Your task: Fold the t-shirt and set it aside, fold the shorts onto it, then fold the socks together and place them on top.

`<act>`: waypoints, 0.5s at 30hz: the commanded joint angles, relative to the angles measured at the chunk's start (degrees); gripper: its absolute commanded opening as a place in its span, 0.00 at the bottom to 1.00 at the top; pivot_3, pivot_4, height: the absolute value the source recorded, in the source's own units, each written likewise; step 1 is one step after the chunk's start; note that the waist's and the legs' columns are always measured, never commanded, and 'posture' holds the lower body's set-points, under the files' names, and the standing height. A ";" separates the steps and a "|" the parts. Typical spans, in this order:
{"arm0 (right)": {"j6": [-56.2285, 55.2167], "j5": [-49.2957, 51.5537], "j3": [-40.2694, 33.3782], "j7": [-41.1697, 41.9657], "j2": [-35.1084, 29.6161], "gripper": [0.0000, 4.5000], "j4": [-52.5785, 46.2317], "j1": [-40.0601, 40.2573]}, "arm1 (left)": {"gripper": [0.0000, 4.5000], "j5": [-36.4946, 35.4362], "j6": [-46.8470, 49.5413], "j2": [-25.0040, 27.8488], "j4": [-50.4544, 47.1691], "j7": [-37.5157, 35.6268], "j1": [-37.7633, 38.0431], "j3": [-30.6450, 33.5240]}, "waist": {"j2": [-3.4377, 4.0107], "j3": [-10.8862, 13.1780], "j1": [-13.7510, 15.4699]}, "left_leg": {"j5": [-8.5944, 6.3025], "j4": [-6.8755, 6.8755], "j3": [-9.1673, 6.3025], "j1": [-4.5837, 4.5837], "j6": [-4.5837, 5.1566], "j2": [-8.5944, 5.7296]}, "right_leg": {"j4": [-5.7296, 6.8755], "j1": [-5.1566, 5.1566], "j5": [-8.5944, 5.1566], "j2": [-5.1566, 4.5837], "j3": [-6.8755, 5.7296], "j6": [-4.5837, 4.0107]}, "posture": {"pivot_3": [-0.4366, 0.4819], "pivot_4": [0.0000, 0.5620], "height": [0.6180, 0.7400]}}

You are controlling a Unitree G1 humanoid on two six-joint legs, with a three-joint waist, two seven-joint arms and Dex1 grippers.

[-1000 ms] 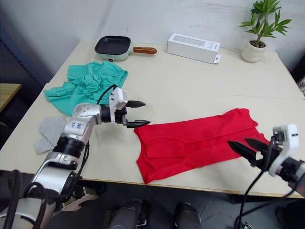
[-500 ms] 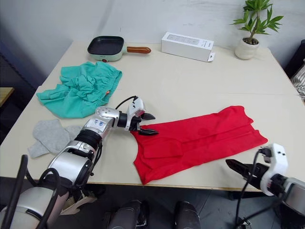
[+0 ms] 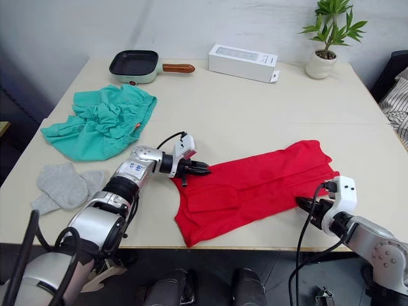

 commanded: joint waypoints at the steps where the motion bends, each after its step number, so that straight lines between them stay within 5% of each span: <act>1: -2.33 -1.78 3.61 2.78 -0.71 0.00 2.26 -1.97 | 0.00 -0.16 2.54 1.43 -6.17 0.48 3.60 0.19 | 0.00 0.00 -0.32 | 0.00 -0.01 0.03 0.02 -0.01 0.01 | 0.02 0.00 0.00 0.00 0.03 0.00 | 0.48 0.27 1.00; 8: -10.36 -9.92 11.61 9.18 -4.45 0.00 14.04 -13.33 | 0.00 -3.87 13.70 3.58 -28.06 5.92 13.99 3.56 | 0.02 0.01 -1.29 | 0.04 0.00 0.15 0.09 -0.11 0.02 | 0.11 -0.02 0.00 -0.01 0.19 0.00 | 0.48 0.27 1.00; 15: -27.86 -24.56 24.09 18.64 -4.89 0.00 39.48 -32.18 | 0.00 -6.98 29.18 2.59 -55.44 17.55 28.29 6.69 | 0.07 0.05 -1.05 | 0.16 -0.01 0.28 0.08 -0.29 -0.02 | 0.32 -0.08 0.00 0.03 0.34 0.00 | 0.48 0.27 1.00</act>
